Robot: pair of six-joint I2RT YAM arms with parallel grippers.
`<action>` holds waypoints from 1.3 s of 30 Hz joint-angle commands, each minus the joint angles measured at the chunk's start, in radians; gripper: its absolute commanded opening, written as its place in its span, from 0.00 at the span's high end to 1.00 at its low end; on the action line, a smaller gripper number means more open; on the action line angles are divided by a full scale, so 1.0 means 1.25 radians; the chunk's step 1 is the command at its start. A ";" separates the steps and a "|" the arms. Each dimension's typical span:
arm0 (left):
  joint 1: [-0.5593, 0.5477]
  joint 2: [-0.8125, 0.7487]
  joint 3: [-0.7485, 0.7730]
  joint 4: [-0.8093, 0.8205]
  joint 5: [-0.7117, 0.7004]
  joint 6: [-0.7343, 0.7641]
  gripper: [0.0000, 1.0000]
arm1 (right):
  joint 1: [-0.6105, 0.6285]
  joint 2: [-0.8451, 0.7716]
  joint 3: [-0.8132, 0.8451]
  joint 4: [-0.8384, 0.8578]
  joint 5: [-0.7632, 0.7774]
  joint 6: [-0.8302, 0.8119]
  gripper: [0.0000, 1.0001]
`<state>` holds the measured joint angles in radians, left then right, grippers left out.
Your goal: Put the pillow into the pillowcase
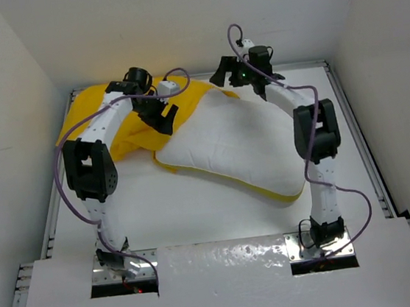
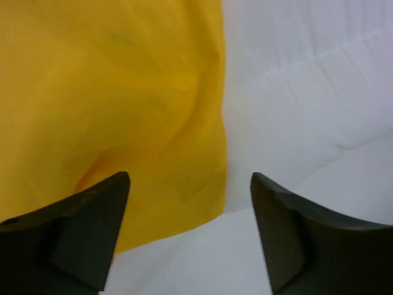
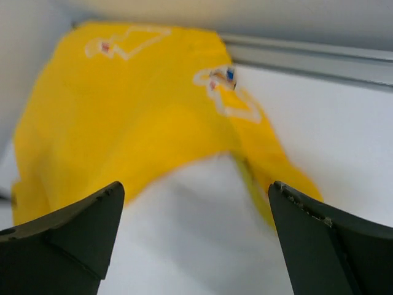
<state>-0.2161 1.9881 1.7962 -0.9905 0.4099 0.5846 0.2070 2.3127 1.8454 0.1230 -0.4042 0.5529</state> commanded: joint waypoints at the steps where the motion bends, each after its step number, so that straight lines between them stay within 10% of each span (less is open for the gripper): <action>1: 0.032 -0.054 0.111 0.062 -0.032 -0.087 0.18 | 0.049 -0.249 -0.152 -0.052 0.027 -0.307 0.01; 4: 0.059 -0.107 0.090 0.029 -0.085 -0.042 0.19 | 0.086 -0.391 -0.313 -0.083 0.009 -0.460 0.18; 5: 0.058 -0.149 0.048 0.024 -0.109 -0.024 0.26 | 0.107 -0.408 -0.323 -0.120 -0.002 -0.496 0.44; 6: 0.058 -0.173 -0.060 0.034 -0.116 -0.010 0.50 | 0.160 -0.433 -0.354 -0.159 0.024 -0.558 0.99; 8: 0.053 -0.230 -0.174 0.061 -0.118 0.002 0.66 | 0.218 -0.460 -0.412 -0.181 0.072 -0.611 0.97; 9: 0.049 -0.245 -0.260 0.097 -0.117 0.006 0.66 | 0.244 -0.473 -0.441 -0.164 0.102 -0.627 0.76; 10: 0.039 -0.269 -0.290 0.121 -0.120 0.006 0.60 | 0.287 -0.495 -0.496 -0.120 0.112 -0.625 0.23; 12: 0.029 -0.288 -0.354 0.196 -0.119 0.005 0.38 | 0.318 -0.510 -0.546 -0.077 0.112 -0.607 0.01; 21: 0.002 -0.228 -0.408 0.407 -0.158 -0.014 0.24 | 0.410 -0.408 -0.601 0.033 0.263 -0.641 0.01; 25: 0.002 -0.195 -0.453 0.487 -0.211 -0.031 0.39 | 0.411 -0.351 -0.593 0.033 0.296 -0.641 0.01; 29: 0.002 -0.174 -0.463 0.489 -0.142 -0.030 0.50 | 0.410 -0.293 -0.530 -0.067 0.355 -0.592 0.19; 34: 0.007 -0.157 -0.477 0.488 -0.091 -0.043 0.86 | 0.401 -0.258 -0.447 -0.138 0.333 -0.579 1.00; 39: 0.040 -0.173 -0.421 0.422 -0.094 -0.054 1.00 | 0.376 -0.304 -0.411 -0.117 0.283 -0.525 1.00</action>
<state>-0.1917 1.7859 1.2091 -0.4274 0.2527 0.5320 0.7059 1.9705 1.2758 -0.0101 -0.0235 -0.1684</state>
